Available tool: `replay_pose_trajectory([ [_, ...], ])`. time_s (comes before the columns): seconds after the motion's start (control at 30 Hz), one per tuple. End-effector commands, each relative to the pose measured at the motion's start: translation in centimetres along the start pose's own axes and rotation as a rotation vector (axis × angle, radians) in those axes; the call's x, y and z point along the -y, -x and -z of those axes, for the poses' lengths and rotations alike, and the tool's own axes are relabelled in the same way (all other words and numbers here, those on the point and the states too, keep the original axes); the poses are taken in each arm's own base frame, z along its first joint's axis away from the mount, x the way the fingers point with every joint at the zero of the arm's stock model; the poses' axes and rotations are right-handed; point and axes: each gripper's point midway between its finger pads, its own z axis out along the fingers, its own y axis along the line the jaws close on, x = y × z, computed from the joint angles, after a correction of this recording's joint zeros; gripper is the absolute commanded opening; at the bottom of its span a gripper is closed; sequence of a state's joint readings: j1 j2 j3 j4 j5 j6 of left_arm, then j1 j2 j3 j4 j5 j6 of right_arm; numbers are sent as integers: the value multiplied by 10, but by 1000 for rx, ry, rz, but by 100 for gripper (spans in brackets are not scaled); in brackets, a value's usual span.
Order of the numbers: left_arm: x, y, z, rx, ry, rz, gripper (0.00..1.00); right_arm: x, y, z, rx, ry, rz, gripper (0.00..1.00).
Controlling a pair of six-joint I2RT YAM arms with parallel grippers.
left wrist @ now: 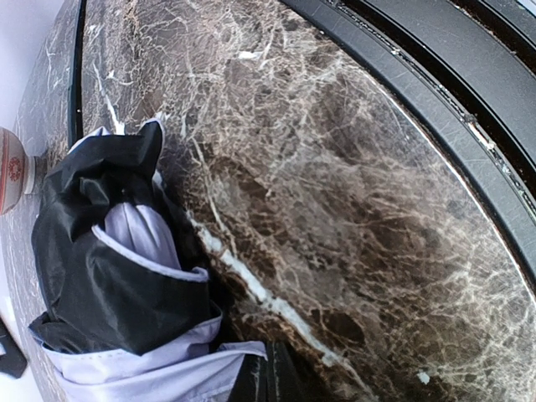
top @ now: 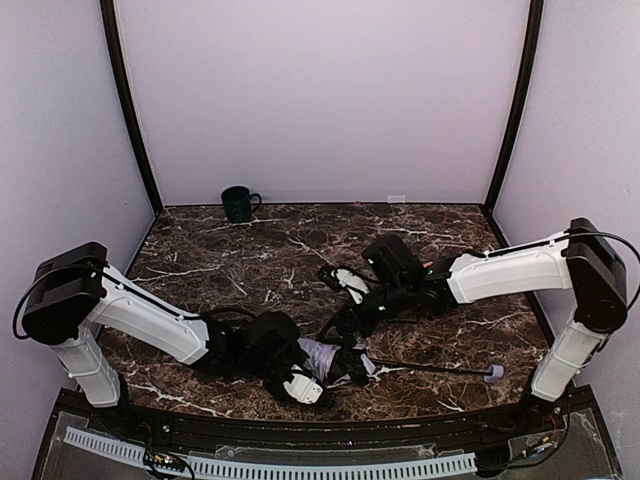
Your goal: Put away the umbrella
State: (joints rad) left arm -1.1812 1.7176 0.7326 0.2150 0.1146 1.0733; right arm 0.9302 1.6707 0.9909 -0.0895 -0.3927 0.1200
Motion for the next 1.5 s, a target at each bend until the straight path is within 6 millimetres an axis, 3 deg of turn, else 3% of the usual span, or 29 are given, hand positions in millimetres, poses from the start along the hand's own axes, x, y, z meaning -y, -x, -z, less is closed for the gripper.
replay_pose_trajectory([
  [0.0,49,-28,-4,-106,-169,24,0,16,-22,-19,-43,-102,-109,93],
  [0.2,49,-29,-3,-111,-168,31,0,4,-52,-49,-160,-30,-84,95],
  [0.37,50,-29,-3,-112,-171,37,0,9,-71,-51,-206,-46,-85,94],
  [0.67,50,-31,-2,-127,-171,53,0,-10,-29,-21,-121,-54,-43,96],
  [0.87,49,-32,-1,-138,-171,72,0,-4,-39,-1,-144,-149,-19,98],
  [1.07,45,-34,3,-153,-151,61,0,-8,-21,25,-84,-201,36,97],
  [1.23,47,-36,6,-155,-141,67,0,-11,-52,11,-88,-207,128,97],
  [1.47,47,-37,5,-161,-138,58,0,2,-88,-21,-198,-193,203,100],
])
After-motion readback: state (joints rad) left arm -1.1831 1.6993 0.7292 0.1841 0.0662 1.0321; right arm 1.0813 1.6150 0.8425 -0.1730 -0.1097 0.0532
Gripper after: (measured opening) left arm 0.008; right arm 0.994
